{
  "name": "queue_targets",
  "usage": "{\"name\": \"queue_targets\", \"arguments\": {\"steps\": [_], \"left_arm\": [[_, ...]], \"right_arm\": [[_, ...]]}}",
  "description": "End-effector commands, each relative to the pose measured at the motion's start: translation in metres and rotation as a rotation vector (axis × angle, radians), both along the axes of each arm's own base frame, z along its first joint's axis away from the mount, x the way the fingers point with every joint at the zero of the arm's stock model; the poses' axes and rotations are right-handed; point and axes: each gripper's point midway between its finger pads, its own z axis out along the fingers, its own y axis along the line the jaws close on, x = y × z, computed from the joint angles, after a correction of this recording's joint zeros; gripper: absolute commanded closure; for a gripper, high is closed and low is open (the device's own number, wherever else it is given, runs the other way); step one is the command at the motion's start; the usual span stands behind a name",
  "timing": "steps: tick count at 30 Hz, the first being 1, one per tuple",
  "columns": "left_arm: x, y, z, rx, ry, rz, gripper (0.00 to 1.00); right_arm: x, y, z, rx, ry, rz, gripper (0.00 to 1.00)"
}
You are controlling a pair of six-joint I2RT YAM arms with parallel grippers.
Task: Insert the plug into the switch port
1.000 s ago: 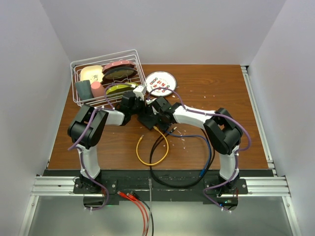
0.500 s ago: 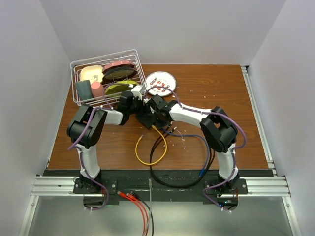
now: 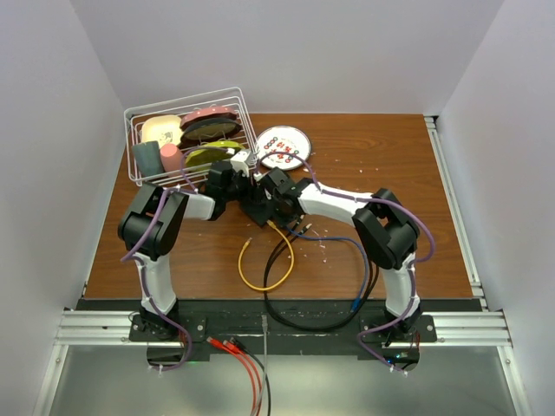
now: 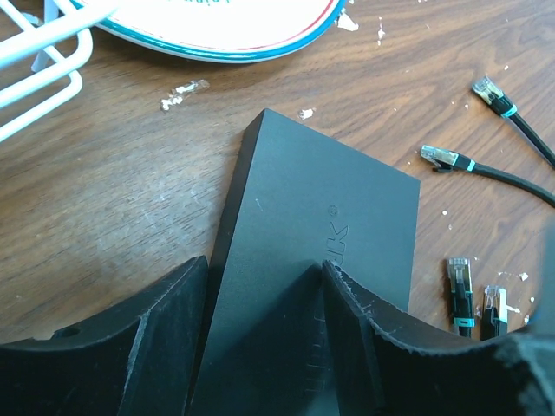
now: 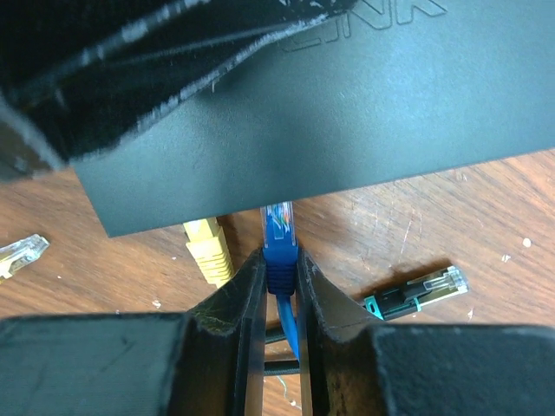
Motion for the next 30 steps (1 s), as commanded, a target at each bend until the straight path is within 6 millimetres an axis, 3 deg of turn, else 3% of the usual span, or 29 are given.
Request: {"name": "queue_targets", "arguments": {"steps": [1, 2, 4, 5, 7, 15, 19, 30], "left_arm": [[-0.031, -0.025, -0.004, -0.059, 0.048, -0.153, 0.41], [-0.032, -0.025, -0.005, -0.059, 0.055, -0.155, 0.41], [-0.034, -0.025, -0.008, -0.062, 0.064, -0.160, 0.41], [-0.034, -0.027, -0.008, -0.068, 0.067, -0.167, 0.41], [-0.036, -0.028, -0.009, -0.077, 0.068, -0.176, 0.42], [-0.041, -0.032, -0.008, -0.095, 0.074, -0.207, 0.43], [-0.045, -0.035, -0.009, -0.094, 0.087, -0.220, 0.45], [-0.068, -0.045, -0.027, -0.110, 0.180, -0.295, 0.51]], "right_arm": [[0.015, 0.019, -0.002, 0.145, -0.117, -0.054, 1.00], [0.009, 0.013, -0.009, 0.148, -0.118, -0.057, 1.00], [0.018, 0.022, 0.011, 0.236, -0.196, -0.067, 1.00], [0.011, 0.018, 0.004, 0.242, -0.195, -0.062, 1.00], [0.018, 0.025, 0.014, 0.299, -0.244, -0.053, 1.00], [0.017, 0.047, -0.008, 0.323, -0.187, 0.031, 1.00], [0.022, 0.042, -0.012, 0.278, -0.173, -0.010, 1.00], [0.031, 0.035, 0.003, 0.307, -0.265, -0.060, 1.00]]}}
